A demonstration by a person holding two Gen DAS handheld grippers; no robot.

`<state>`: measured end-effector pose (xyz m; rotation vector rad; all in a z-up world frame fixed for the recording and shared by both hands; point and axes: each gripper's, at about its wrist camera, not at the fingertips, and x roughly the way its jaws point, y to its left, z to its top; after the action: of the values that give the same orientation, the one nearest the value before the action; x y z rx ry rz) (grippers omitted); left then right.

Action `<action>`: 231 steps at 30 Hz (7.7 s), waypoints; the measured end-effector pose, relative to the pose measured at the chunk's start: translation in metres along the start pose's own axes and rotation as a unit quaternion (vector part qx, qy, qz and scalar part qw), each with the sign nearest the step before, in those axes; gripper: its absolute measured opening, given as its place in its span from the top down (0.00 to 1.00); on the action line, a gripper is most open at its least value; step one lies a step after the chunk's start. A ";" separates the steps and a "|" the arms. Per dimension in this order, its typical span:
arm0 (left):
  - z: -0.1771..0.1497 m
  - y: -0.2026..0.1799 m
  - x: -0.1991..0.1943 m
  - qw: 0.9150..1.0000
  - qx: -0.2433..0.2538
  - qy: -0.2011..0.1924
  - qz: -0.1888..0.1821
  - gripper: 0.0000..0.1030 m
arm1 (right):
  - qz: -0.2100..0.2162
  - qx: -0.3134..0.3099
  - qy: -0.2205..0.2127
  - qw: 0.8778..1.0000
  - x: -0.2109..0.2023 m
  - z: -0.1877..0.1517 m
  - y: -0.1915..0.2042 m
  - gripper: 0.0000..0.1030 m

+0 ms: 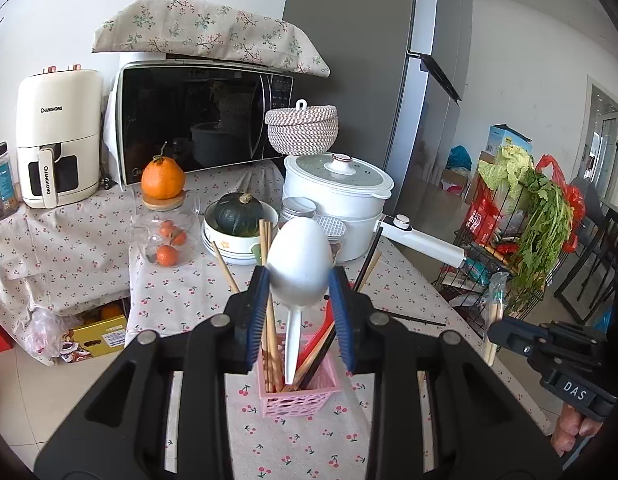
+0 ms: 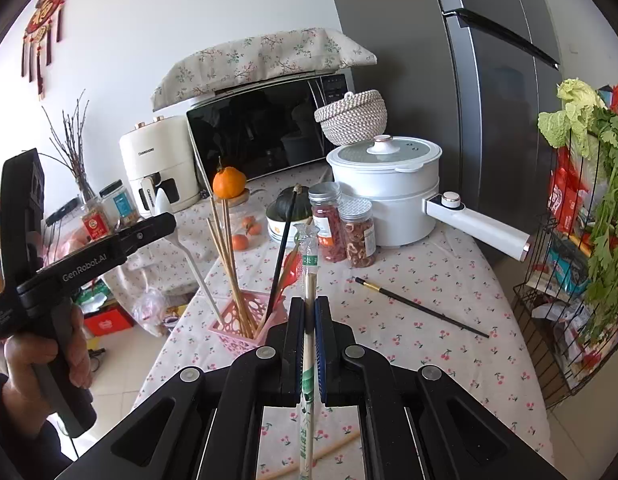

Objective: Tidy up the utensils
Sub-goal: 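Lower the white spoon into the pink holder and open the left tool, then lower the wrapped chopsticks into the pink holder and open the right tool, then move both tools back toward the last wooden and black chopsticks, then grasp the last wooden chopstick with the left tool while the right tool grasps the gold-tipped black chopstick, then carry both chopsticks up over the pink holder with both tools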

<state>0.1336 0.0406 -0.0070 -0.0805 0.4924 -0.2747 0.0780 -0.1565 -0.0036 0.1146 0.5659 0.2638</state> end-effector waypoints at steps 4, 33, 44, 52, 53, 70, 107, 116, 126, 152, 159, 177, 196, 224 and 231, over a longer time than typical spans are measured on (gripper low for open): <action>-0.005 0.002 0.016 1.000 -0.003 0.021 0.000 0.68 | 0.000 -0.002 -0.004 1.000 0.003 0.000 0.002 0.95; -0.048 0.047 0.006 0.973 -0.034 0.216 0.070 0.26 | -0.007 0.023 -0.148 0.989 0.042 0.057 0.051 0.95; -0.049 0.037 0.012 0.971 -0.015 0.229 0.059 0.26 | -0.033 -0.012 -0.167 0.985 0.085 0.053 0.078 0.95; -0.051 0.031 0.012 0.970 0.006 0.231 0.070 0.23 | 0.006 0.012 -0.121 0.993 0.096 0.043 0.065 0.80; -0.051 0.029 0.012 0.971 0.009 0.230 0.071 0.20 | 0.009 0.016 -0.120 0.993 0.093 0.043 0.062 0.71; -0.060 -0.008 0.007 0.972 0.054 0.221 0.065 0.05 | -0.016 0.048 -0.030 0.998 0.033 0.018 0.000 0.24; -0.119 -0.134 0.123 0.924 0.097 0.368 -0.041 0.29 | -0.147 0.050 0.311 0.938 0.041 -0.073 -0.154 0.13; -0.128 -0.175 0.172 0.913 0.132 0.382 -0.057 0.68 | -0.152 0.051 0.322 0.933 0.045 -0.074 -0.173 0.13; -0.128 -0.186 0.182 0.908 0.170 0.381 -0.036 0.92 | -0.158 0.076 0.332 0.927 0.051 -0.077 -0.191 0.13; -0.077 -0.062 0.045 0.965 0.062 0.253 -0.024 0.94 | -0.100 0.038 0.305 0.946 0.109 -0.051 -0.203 0.57; -0.081 -0.064 0.041 0.963 0.073 0.255 -0.049 0.94 | -0.082 -0.019 0.266 0.960 0.159 -0.037 -0.217 0.65; -0.084 -0.066 0.042 0.965 0.069 0.251 -0.036 0.94 | -0.031 -0.085 0.239 0.967 0.178 -0.048 -0.204 0.91; -0.067 -0.076 0.003 0.976 0.075 0.197 -0.059 0.94 | -0.050 -0.106 0.245 0.962 0.071 -0.045 -0.165 0.96; -0.032 -0.061 -0.042 0.992 0.049 0.099 -0.053 0.94 | -0.083 -0.040 0.042 0.995 -0.036 0.034 -0.079 0.96; -0.038 -0.066 -0.034 0.993 0.066 0.095 -0.030 0.94 | -0.097 -0.069 0.023 0.993 -0.027 0.034 -0.068 0.95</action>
<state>0.0711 -0.0137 -0.0160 0.0606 0.6597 -0.3750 0.0896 -0.2308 0.0264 -0.0807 0.5992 0.1167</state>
